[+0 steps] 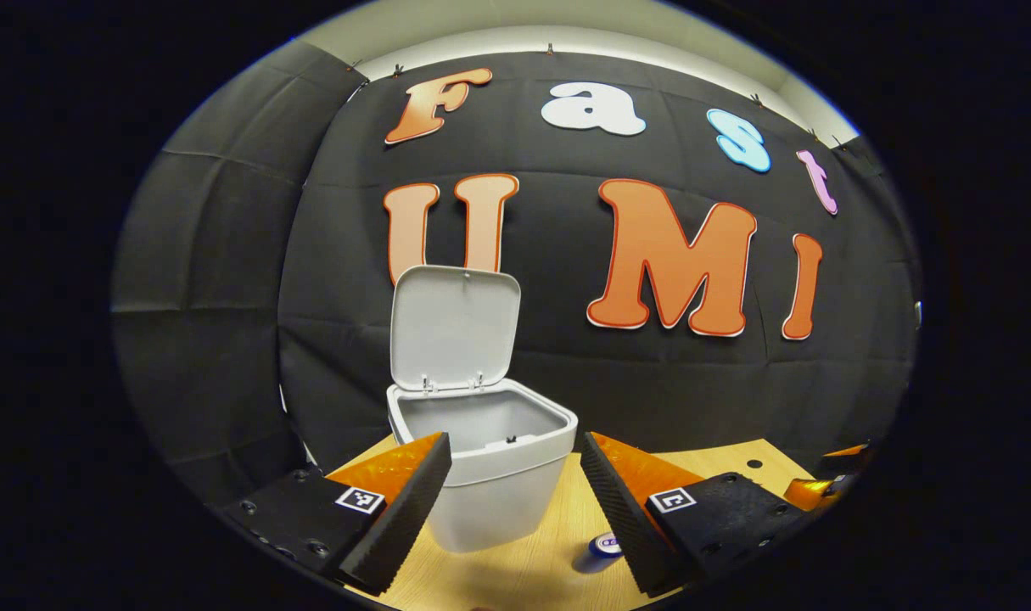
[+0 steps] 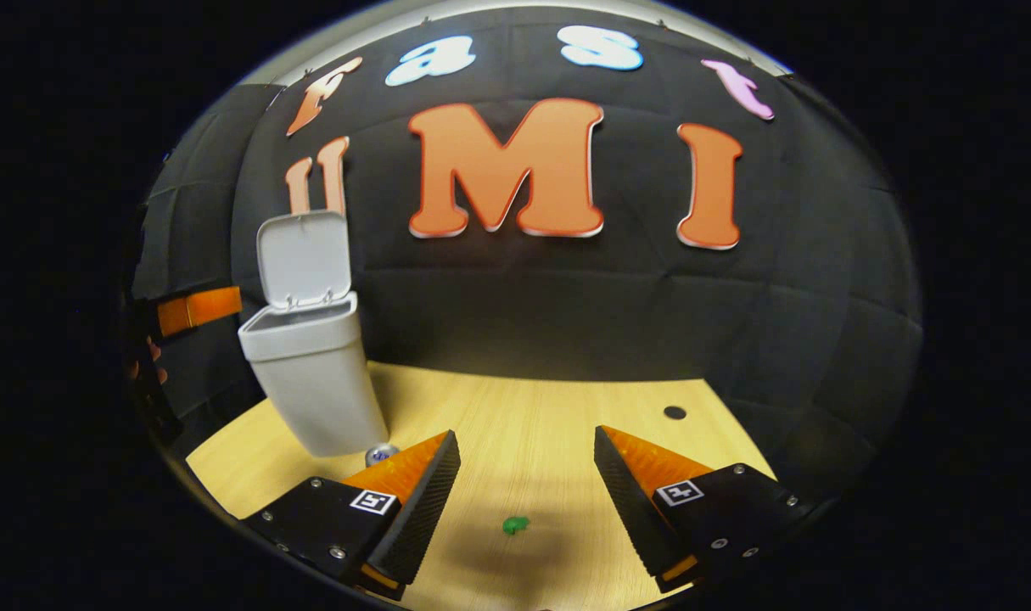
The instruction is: Press the lid of the desktop garbage bin to open it, pick up the crumpled paper on the desktop and throw it into the bin, then pick up the pop can on the desktop and drop it into the bin, and finally close the garbage bin lid.
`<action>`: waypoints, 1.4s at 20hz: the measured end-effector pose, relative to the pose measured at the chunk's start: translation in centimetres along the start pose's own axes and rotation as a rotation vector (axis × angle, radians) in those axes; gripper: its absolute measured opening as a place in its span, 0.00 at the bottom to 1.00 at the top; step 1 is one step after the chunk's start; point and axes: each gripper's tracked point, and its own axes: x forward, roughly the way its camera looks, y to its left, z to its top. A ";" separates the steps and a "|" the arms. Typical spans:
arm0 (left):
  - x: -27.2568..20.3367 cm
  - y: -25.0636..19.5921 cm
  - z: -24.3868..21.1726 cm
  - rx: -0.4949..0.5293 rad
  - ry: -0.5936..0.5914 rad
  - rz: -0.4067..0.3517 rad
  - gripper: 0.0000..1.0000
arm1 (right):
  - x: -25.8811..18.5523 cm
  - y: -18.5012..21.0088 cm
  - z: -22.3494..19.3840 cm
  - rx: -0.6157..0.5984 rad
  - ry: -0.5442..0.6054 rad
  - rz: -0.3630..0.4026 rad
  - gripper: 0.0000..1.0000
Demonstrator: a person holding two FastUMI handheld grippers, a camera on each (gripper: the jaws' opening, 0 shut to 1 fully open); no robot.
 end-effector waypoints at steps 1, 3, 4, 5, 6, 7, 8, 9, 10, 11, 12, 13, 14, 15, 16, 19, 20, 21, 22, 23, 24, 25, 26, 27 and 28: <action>-0.1 0.3 -0.9 -0.005 0.020 -0.002 0.97 | 1.0 0.2 -1.8 -0.001 0.048 0.025 0.95; -0.2 0.5 -2.6 -0.010 0.051 -0.011 0.97 | 3.5 0.8 -6.2 -0.001 0.171 0.075 0.95; -0.2 1.1 -3.3 -0.006 0.062 -0.005 0.97 | 4.6 0.8 -8.3 0.008 0.236 0.082 0.95; -0.1 1.5 -3.9 -0.006 0.077 -0.003 0.97 | 5.3 0.9 -10.3 0.010 0.299 0.082 0.96; 0.0 1.7 -4.4 -0.012 0.090 -0.009 0.97 | 6.2 0.7 -11.8 0.004 0.343 0.069 0.96; 0.0 1.8 -5.0 -0.025 0.101 -0.019 0.97 | 7.0 0.6 -13.0 -0.001 0.379 0.057 0.96; 0.1 1.8 -5.3 -0.036 0.111 -0.028 0.97 | 7.7 0.4 -13.9 -0.006 0.410 0.046 0.96; 0.4 1.9 -5.8 -0.038 0.124 -0.033 0.97 | 7.3 0.0 -14.4 -0.012 0.435 0.027 0.96; 0.7 2.0 -6.2 -0.031 0.135 -0.035 0.97 | 7.6 0.2 -14.8 -0.012 0.454 0.018 0.96; 1.0 2.1 -6.5 -0.019 0.142 -0.037 0.97 | 7.5 -0.2 -14.8 -0.011 0.474 0.001 0.96; 1.4 2.2 -6.8 -0.005 0.148 -0.037 0.97 | 7.6 -0.2 -15.1 -0.009 0.490 -0.004 0.96; 1.8 2.3 -7.0 0.011 0.150 -0.035 0.97 | 7.7 -0.1 -15.5 0.000 0.513 0.000 0.96; 2.2 2.4 -7.1 0.018 0.156 -0.030 0.97 | 7.5 0.0 -15.6 0.012 0.531 0.006 0.96; 2.6 2.4 -7.4 0.016 0.162 -0.029 0.97 | 7.8 -0.4 -15.6 0.019 0.540 0.006 0.96; 3.0 2.2 -7.6 0.009 0.168 -0.033 0.97 | 8.0 -0.8 -15.6 0.017 0.545 -0.004 0.96; 3.5 1.4 -8.3 0.014 0.190 -0.055 0.97 | 8.3 -0.4 -15.2 0.006 0.562 -0.025 0.95; 3.7 1.3 -8.3 0.018 0.192 -0.058 0.98 | 8.3 -0.3 -15.1 0.006 0.565 -0.027 0.95; 3.8 1.3 -8.5 0.020 0.193 -0.060 0.98 | 8.3 -0.3 -14.8 0.004 0.569 -0.033 0.93; 4.0 1.3 -8.5 0.020 0.196 -0.060 0.98 | 8.3 0.0 -14.4 0.002 0.572 -0.030 0.80; 4.1 1.2 -8.6 0.018 0.199 -0.060 0.98 | 8.4 0.5 -14.0 0.002 0.578 -0.023 0.80; 4.2 1.2 -8.8 0.015 0.207 -0.063 0.97 | 8.4 0.8 -14.0 0.002 0.586 -0.015 0.76; 4.3 1.2 -9.1 0.014 0.214 -0.063 0.97 | 8.5 1.0 -14.7 -0.001 0.590 -0.013 0.67; 4.4 1.1 -9.2 0.013 0.219 -0.062 0.98 | 8.6 0.9 -14.5 -0.004 0.586 -0.012 0.63; 4.3 1.1 -9.3 0.014 0.220 -0.061 0.98 | 8.7 0.9 -14.4 -0.005 0.578 -0.005 0.54; 4.4 1.2 -9.2 0.016 0.220 -0.061 0.98 | 8.7 0.9 -14.3 -0.001 0.574 0.001 0.50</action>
